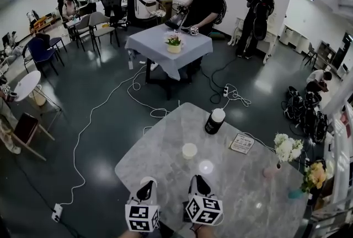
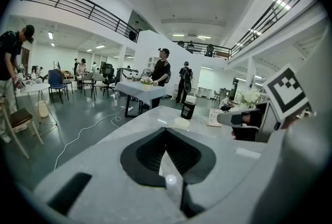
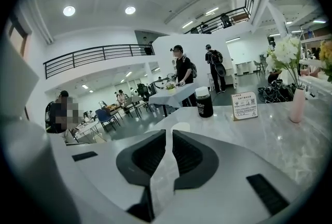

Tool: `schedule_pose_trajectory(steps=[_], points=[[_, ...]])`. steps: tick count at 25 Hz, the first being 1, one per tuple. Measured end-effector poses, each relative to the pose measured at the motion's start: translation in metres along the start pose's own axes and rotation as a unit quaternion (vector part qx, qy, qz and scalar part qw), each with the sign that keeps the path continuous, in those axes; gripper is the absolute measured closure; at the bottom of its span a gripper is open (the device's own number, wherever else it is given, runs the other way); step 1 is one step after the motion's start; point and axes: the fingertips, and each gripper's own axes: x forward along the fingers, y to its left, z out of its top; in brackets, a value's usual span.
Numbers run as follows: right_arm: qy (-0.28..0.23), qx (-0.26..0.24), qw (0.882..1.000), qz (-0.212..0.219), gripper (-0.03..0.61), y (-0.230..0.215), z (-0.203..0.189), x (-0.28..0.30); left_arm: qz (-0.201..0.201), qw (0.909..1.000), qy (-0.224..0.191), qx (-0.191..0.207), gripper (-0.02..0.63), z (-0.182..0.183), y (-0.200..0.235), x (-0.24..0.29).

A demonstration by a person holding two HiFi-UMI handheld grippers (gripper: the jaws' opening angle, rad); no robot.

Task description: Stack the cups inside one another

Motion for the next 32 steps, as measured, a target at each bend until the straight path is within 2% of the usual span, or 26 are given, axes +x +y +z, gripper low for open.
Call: schedule_pose_trajectory(steps=[8,16,28,32], points=[[0.009,-0.004,1.0,-0.008,0.567,-0.007,-0.005,0.039,0.01,0.9999,-0.001,-0.005,0.615,0.009,0.023,0.005],[0.018,0.003,1.0,-0.023,0.524,-0.016,-0.02,0.082,0.02,0.9996,0.01,-0.015,0.615,0.009,0.047,0.022],[0.043,-0.002,0.998,-0.041,0.389,-0.027,-0.05,0.134,0.001,0.9992,0.04,-0.011,0.615,0.011,0.055,0.058],[0.047,-0.011,0.998,-0.043,0.366,-0.029,-0.058,0.15,-0.001,0.999,0.043,-0.012,0.615,0.009,0.06,0.068]])
